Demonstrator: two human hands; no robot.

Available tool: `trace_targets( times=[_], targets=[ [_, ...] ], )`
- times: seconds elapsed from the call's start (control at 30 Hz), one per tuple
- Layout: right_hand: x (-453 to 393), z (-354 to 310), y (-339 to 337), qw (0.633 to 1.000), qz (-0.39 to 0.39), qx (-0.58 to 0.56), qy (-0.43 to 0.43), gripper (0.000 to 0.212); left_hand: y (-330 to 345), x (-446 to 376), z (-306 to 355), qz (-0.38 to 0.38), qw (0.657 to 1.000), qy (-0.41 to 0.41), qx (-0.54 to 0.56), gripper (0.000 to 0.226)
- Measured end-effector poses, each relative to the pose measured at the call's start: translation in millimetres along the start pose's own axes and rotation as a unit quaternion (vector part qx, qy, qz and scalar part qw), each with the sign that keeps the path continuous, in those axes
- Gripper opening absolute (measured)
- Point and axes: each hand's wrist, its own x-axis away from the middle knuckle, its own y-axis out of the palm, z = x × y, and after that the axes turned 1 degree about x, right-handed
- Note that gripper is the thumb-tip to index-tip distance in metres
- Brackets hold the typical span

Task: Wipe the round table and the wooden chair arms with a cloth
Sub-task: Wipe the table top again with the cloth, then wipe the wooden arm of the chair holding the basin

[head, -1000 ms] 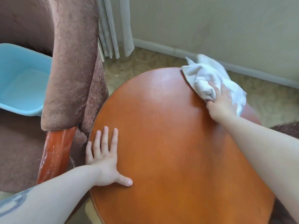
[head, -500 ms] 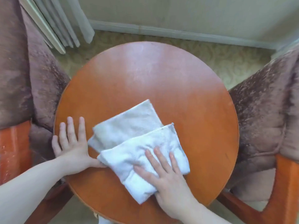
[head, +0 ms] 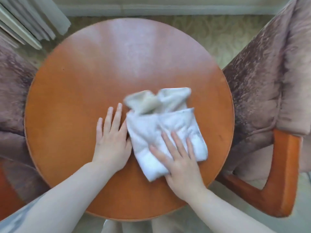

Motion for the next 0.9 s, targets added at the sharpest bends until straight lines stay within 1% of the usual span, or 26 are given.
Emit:
trace_targets(
  times=[0.03, 0.07, 0.1, 0.13, 0.17, 0.2, 0.23, 0.27, 0.3, 0.33, 0.37, 0.4, 0.43, 0.5, 0.53, 0.57, 0.6, 0.63, 0.67, 0.7, 0.73, 0.77, 0.8, 0.83, 0.87, 0.9],
  targets=[
    [23, 26, -8, 0.996, -0.027, 0.023, -0.080, 0.078, -2, 6, -11, -0.011, 1.000, 0.014, -0.010, 0.062],
    [36, 53, -16, 0.991, -0.044, 0.047, -0.117, 0.078, -4, 14, -23, -0.021, 0.999, 0.016, -0.022, 0.062],
    [42, 72, -21, 0.992, -0.047, 0.057, -0.101, 0.078, -6, 22, -35, -0.029, 0.999, 0.003, -0.030, 0.061],
    [41, 80, -25, 0.998, -0.032, 0.040, -0.036, 0.077, -9, 31, -45, -0.034, 0.999, -0.020, -0.035, 0.061],
    [33, 74, -25, 0.997, -0.006, 0.017, 0.075, 0.074, -11, 40, -51, -0.038, 0.998, -0.043, -0.038, 0.062],
    [21, 52, -21, 0.980, 0.036, 0.003, 0.198, 0.070, -12, 47, -54, -0.041, 0.996, -0.062, -0.039, 0.062],
    [7, 21, -14, 0.952, 0.076, -0.016, 0.297, 0.069, -11, 54, -54, -0.041, 0.995, -0.078, -0.034, 0.061],
    [-7, -15, -9, 0.930, 0.096, -0.039, 0.352, 0.069, -11, 59, -51, -0.040, 0.994, -0.095, -0.026, 0.059],
    [-16, -50, -3, 0.930, 0.096, -0.066, 0.350, 0.070, -13, 62, -47, -0.039, 0.993, -0.107, -0.014, 0.059],
    [-19, -79, 2, 0.951, 0.080, -0.077, 0.289, 0.070, -16, 62, -44, -0.038, 0.993, -0.111, -0.003, 0.060],
    [-15, -100, 9, 0.979, 0.061, -0.069, 0.183, 0.068, -22, 61, -43, -0.038, 0.994, -0.105, 0.004, 0.064],
    [-9, -110, 13, 0.994, 0.051, -0.050, 0.078, 0.065, -28, 58, -46, -0.041, 0.995, -0.088, 0.007, 0.068],
    [-6, -107, 13, 0.999, 0.043, -0.032, -0.006, 0.063, -38, 54, -53, -0.054, 0.997, -0.061, 0.008, 0.070],
    [-12, -88, 4, 0.995, 0.044, 0.008, -0.094, 0.065, -64, 50, -74, -0.113, 0.994, 0.013, 0.002, 0.063],
    [-18, -79, 0, 0.991, 0.056, 0.026, -0.115, 0.071, -80, 49, -88, -0.139, 0.989, 0.046, -0.007, 0.056],
    [-25, -75, -5, 0.993, 0.063, 0.032, -0.097, 0.075, -95, 50, -103, -0.147, 0.986, 0.072, -0.020, 0.052],
    [-33, -80, -8, 0.998, 0.051, 0.017, -0.021, 0.077, -110, 52, -120, -0.132, 0.986, 0.090, -0.038, 0.049],
    [-43, -97, -11, 0.994, 0.049, -0.013, 0.101, 0.077, -124, 55, -137, -0.102, 0.988, 0.103, -0.056, 0.048],
    [-57, -127, -10, 0.966, 0.069, -0.052, 0.244, 0.072, -137, 59, -155, -0.064, 0.989, 0.113, -0.073, 0.048],
    [-75, -160, -8, 0.914, 0.093, -0.114, 0.378, 0.060, -149, 62, -174, -0.028, 0.988, 0.120, -0.092, 0.048],
    [-98, -192, -6, 0.844, 0.102, -0.221, 0.478, 0.046, -158, 66, -192, 0.001, 0.985, 0.127, -0.113, 0.049],
    [-124, -224, -6, 0.761, 0.105, -0.357, 0.531, 0.034, -168, 71, -209, 0.024, 0.982, 0.138, -0.130, 0.050],
    [-149, -254, -8, 0.694, 0.103, -0.484, 0.524, 0.025, -175, 75, -224, 0.039, 0.978, 0.147, -0.139, 0.052],
    [-172, -283, -11, 0.652, 0.085, -0.578, 0.484, 0.017, -183, 78, -236, 0.046, 0.977, 0.155, -0.139, 0.055],
    [-190, -309, -15, 0.633, 0.067, -0.637, 0.435, 0.011, -189, 78, -246, 0.046, 0.977, 0.160, -0.130, 0.058],
    [-200, -334, -18, 0.632, 0.066, -0.663, 0.396, 0.007, -193, 77, -255, 0.043, 0.979, 0.163, -0.117, 0.064]
  ],
)
